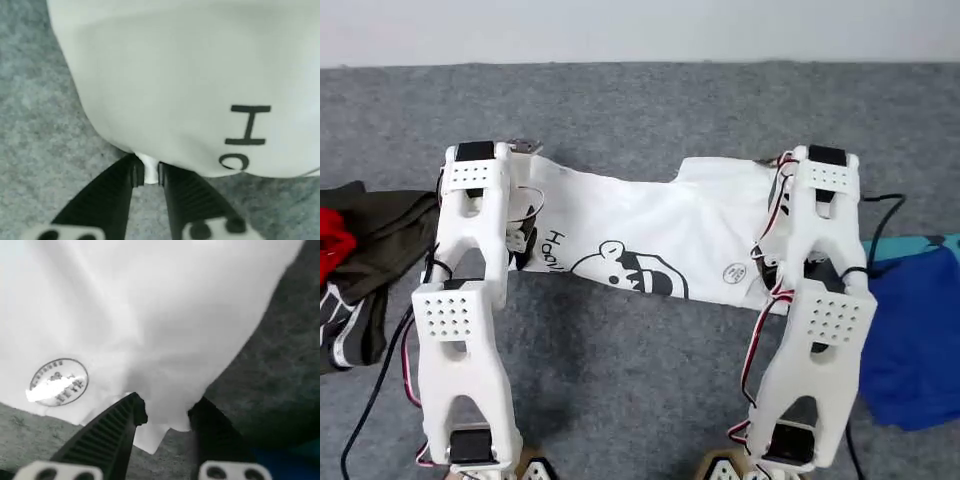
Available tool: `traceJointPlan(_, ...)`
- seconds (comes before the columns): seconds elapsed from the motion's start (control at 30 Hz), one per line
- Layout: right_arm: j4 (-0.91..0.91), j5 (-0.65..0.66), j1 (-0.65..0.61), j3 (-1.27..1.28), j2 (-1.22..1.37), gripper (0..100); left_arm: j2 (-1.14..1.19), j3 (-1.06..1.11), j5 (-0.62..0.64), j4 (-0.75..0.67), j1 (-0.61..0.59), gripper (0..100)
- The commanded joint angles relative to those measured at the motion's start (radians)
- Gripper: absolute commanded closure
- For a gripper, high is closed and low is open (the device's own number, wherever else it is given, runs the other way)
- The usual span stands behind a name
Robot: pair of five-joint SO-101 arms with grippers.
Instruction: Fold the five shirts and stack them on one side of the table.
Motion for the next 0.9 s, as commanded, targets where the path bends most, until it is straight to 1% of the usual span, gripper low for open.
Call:
traceJointPlan(0.0, 0.031, -0.005, -0.019, -0.006, 0.01, 99.8, 0.008, 0.021, -0.008, 0.015, -0.002, 99)
traceJointPlan(0.07, 0.031, -0.005, -0.019, -0.009, 0.007, 97.8, 0.0, 0.021, -0.006, 0.015, -0.002, 99)
traceJointPlan(0.1, 0.031, -0.005, -0.019, -0.009, -0.001, 99.2, 0.0, 0.021, -0.006, 0.015, -0.002, 99)
traceJointPlan(0.2, 0.038, -0.003, -0.012, -0.006, -0.053, 98.8, -0.023, 0.03, -0.006, 0.015, -0.006, 99)
traceJointPlan(0.33, 0.042, 0.002, -0.013, 0.046, -0.17, 98.7, -0.129, 0.11, -0.012, 0.015, -0.011, 99)
traceJointPlan(0.47, 0.041, 0.046, -0.015, 0.221, -0.303, 98.7, -0.284, 0.254, -0.069, 0.015, -0.018, 99)
traceJointPlan(0.53, 0.033, 0.048, -0.001, 0.327, -0.374, 98.7, -0.361, 0.329, -0.092, 0.015, -0.032, 99)
traceJointPlan(0.87, 0.007, 0.193, 0.07, 0.749, -0.769, 98.7, -0.66, 0.599, -0.219, 0.015, -0.164, 99)
